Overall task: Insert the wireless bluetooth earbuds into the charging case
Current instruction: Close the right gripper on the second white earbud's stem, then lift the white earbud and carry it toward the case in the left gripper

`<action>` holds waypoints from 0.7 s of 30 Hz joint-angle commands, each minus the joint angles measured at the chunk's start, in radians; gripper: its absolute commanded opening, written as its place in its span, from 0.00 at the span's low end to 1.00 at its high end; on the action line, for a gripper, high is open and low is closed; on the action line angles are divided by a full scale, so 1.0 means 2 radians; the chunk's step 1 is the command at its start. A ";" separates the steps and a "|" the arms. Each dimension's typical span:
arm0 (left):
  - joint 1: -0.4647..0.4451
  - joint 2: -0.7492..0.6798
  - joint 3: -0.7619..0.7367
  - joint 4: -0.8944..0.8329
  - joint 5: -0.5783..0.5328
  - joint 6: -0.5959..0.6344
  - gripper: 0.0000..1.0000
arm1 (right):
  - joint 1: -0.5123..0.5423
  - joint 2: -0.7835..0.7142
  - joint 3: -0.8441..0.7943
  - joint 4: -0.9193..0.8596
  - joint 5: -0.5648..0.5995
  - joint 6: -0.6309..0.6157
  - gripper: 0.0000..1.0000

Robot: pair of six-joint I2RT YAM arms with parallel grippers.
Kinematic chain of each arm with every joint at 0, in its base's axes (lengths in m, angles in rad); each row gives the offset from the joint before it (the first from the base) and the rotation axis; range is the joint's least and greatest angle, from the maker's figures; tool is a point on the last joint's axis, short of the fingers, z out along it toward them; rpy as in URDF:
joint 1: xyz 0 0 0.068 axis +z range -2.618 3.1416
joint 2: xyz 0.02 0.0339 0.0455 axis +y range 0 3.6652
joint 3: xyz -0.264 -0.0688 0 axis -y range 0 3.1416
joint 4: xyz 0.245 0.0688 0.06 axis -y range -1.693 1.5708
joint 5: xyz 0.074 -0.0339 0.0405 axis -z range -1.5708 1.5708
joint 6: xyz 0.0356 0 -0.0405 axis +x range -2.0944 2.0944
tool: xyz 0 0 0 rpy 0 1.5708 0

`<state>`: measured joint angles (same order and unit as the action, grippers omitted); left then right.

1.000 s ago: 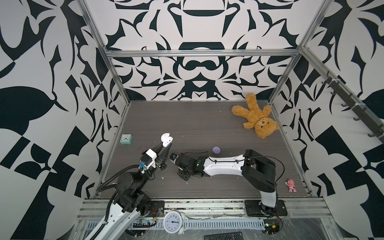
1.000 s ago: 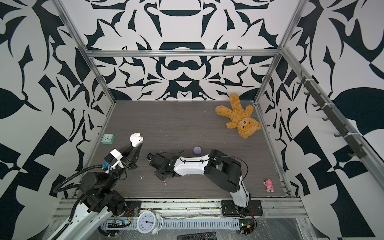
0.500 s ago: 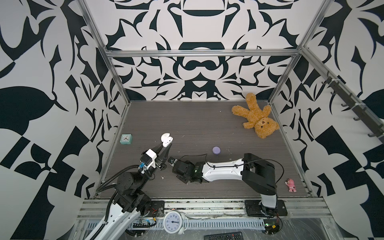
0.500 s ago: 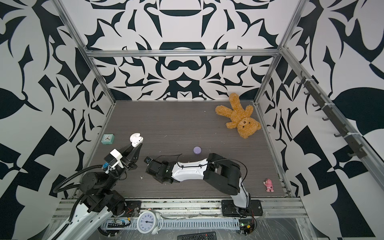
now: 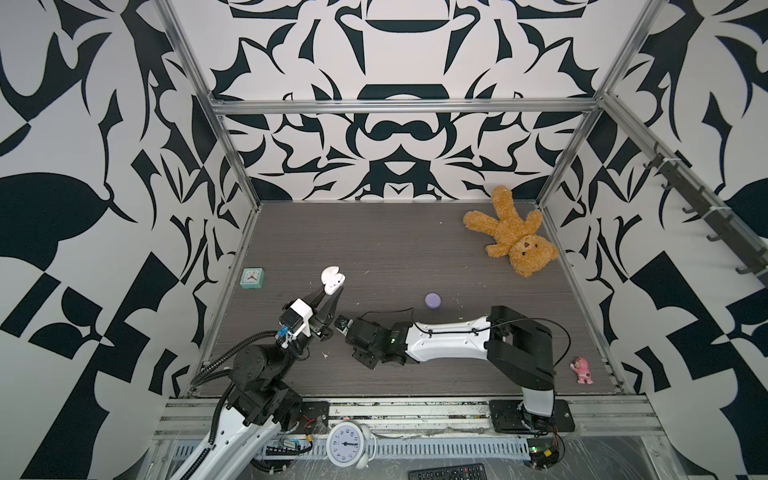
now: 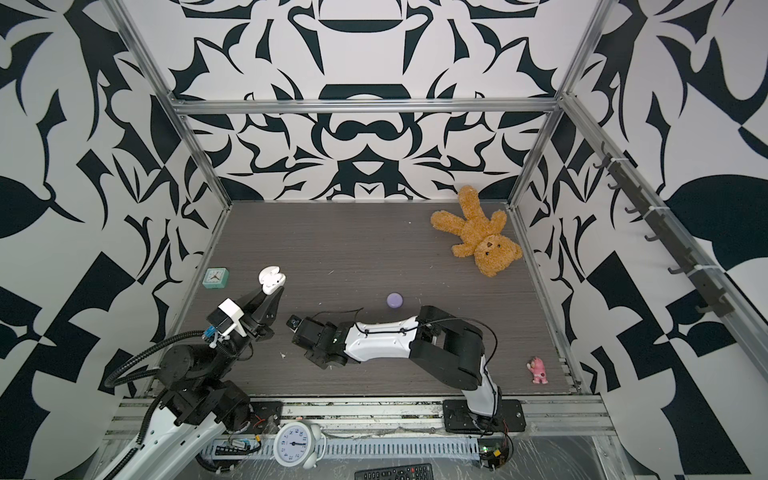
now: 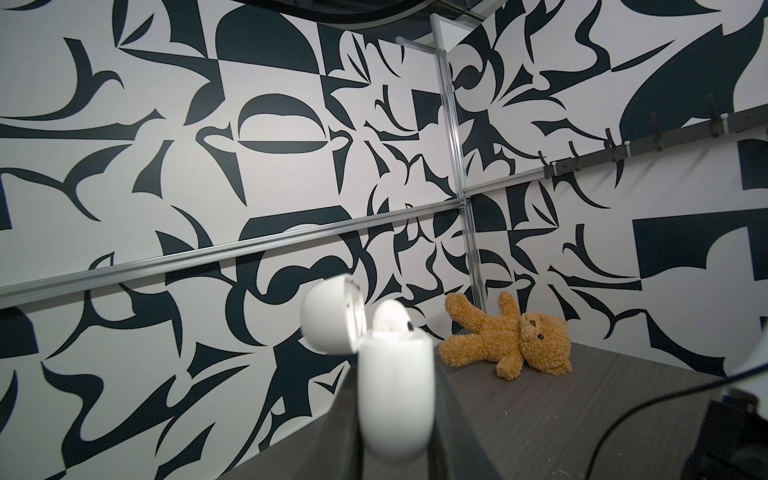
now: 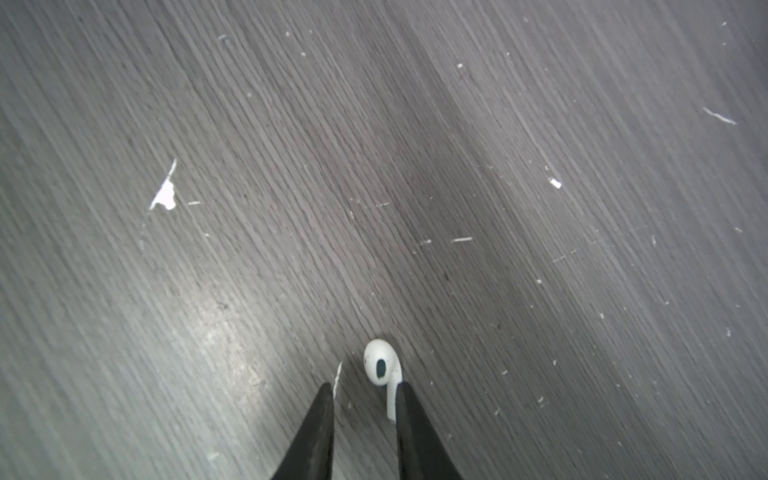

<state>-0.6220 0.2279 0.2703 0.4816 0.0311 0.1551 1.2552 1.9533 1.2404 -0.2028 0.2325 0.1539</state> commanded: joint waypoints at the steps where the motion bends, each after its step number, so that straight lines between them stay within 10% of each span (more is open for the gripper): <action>1: 0.002 -0.010 -0.002 0.007 0.001 0.001 0.00 | -0.007 0.003 0.020 -0.001 0.004 -0.002 0.29; 21: 0.002 -0.006 -0.002 0.007 0.003 0.002 0.00 | -0.030 0.037 0.033 -0.011 -0.036 0.008 0.27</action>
<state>-0.6220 0.2226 0.2703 0.4812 0.0311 0.1562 1.2060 2.0132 1.2839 -0.2047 0.1860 0.1539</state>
